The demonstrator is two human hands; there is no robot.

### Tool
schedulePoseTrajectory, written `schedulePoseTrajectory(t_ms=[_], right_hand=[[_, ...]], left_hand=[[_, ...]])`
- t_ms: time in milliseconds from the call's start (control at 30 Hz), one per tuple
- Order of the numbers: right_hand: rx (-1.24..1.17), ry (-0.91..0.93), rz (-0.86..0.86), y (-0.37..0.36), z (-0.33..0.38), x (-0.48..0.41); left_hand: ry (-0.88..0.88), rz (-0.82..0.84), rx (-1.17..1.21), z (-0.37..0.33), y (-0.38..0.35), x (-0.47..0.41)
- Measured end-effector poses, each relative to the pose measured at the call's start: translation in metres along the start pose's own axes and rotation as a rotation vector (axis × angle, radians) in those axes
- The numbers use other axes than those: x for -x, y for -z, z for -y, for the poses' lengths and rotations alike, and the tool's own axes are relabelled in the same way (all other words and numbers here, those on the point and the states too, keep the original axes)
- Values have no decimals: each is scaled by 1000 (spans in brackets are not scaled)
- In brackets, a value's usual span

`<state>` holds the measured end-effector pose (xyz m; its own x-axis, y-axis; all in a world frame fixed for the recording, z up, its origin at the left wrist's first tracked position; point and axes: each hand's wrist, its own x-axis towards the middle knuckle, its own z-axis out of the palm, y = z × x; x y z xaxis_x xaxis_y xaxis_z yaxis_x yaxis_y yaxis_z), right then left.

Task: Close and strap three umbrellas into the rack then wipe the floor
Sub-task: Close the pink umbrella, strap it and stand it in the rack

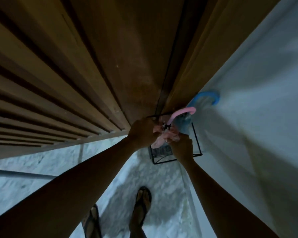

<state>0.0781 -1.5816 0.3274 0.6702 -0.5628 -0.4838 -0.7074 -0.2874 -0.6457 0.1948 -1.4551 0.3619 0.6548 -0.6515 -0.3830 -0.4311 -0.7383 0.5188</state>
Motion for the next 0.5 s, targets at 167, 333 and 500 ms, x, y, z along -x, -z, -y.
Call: schedulePoseTrajectory(t_ms=[167,333,500], right_hand=[[52,-36,-15,-20,-4,-24],[91,-130,-135,-23,18,-14],[-87,-193,-206,-15,30,37]], left_hand=[[-5,-166,-203,17,-21,-19],[75,-337,-124,11,-8,-16],[152,-242,4,2,19,27]])
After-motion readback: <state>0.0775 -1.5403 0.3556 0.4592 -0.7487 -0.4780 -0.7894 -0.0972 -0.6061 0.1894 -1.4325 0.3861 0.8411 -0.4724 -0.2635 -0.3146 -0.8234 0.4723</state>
